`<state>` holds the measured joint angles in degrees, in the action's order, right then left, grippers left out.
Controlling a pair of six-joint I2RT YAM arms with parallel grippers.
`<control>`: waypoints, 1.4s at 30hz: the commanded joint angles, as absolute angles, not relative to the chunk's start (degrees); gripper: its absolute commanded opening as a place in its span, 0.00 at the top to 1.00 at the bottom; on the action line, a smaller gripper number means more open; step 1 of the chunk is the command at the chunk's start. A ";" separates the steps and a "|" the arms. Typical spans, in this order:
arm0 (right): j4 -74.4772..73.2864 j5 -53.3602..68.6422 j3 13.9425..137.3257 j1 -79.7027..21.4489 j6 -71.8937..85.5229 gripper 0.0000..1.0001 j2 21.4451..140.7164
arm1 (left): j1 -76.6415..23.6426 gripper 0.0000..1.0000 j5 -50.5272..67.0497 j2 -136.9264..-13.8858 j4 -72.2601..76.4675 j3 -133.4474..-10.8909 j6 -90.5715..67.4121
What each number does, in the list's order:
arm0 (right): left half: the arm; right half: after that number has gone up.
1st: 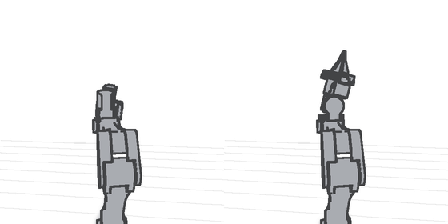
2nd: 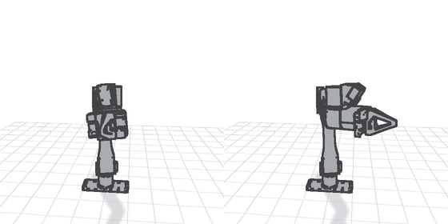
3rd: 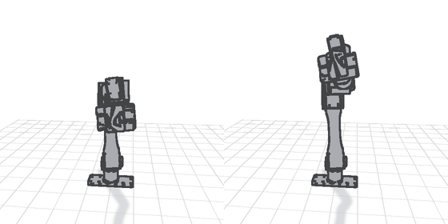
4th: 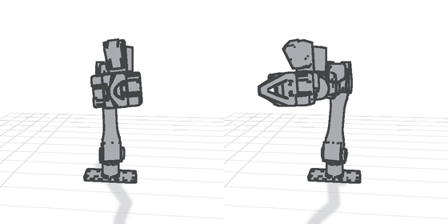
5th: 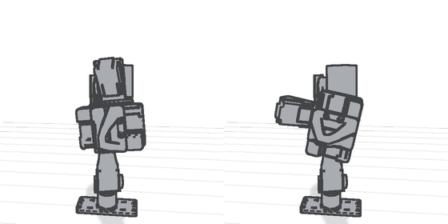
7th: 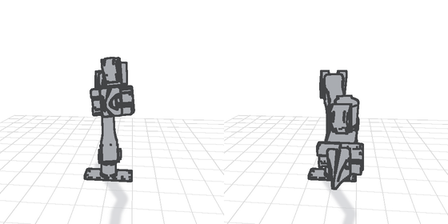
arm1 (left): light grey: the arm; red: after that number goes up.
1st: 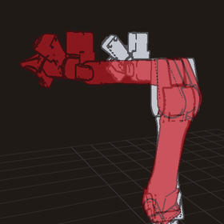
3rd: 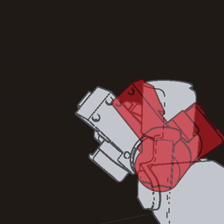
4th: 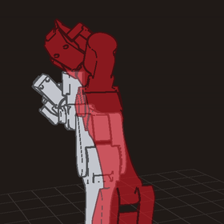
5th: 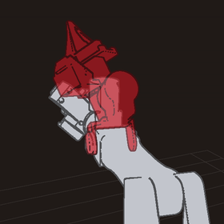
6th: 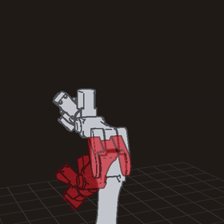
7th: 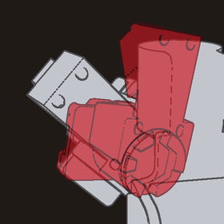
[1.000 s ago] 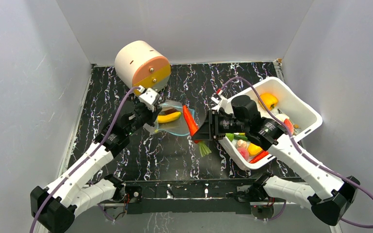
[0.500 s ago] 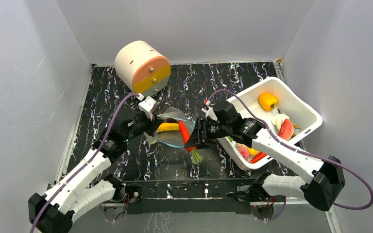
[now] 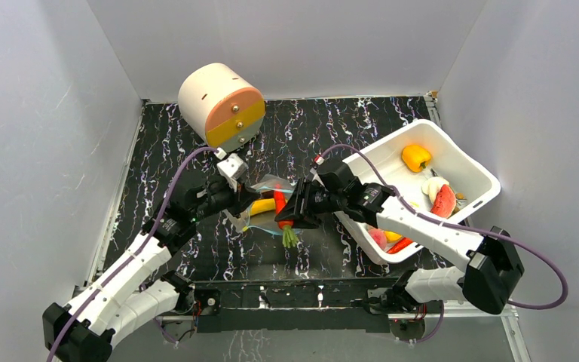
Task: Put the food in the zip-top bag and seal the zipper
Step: Place the fake vegetable in the zipper food storage bag.
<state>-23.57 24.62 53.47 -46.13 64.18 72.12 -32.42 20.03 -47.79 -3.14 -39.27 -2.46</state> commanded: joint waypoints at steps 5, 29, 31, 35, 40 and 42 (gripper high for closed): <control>-16.82 17.34 56.20 -47.22 74.87 0.68 74.57 | -32.34 1.00 25.18 -44.70 -3.41 -38.15 -3.52; -15.79 5.18 59.78 -50.23 93.77 0.63 83.36 | -32.34 1.00 27.69 -44.65 -2.53 -37.54 -4.70; -16.11 4.99 59.98 -50.51 94.19 0.61 83.88 | -32.28 1.00 27.62 -44.64 -2.58 -37.57 -4.66; -16.37 5.19 60.32 -50.70 93.71 0.52 84.46 | -32.32 1.00 27.44 -44.82 -2.63 -37.62 -4.71; -16.05 4.78 60.14 -50.71 92.44 0.42 83.76 | -32.26 1.00 27.13 -45.11 -3.10 -37.93 -4.52; -15.91 4.31 60.08 -50.71 91.89 0.39 83.15 | -32.28 1.00 26.67 -44.85 -3.20 -37.96 -4.50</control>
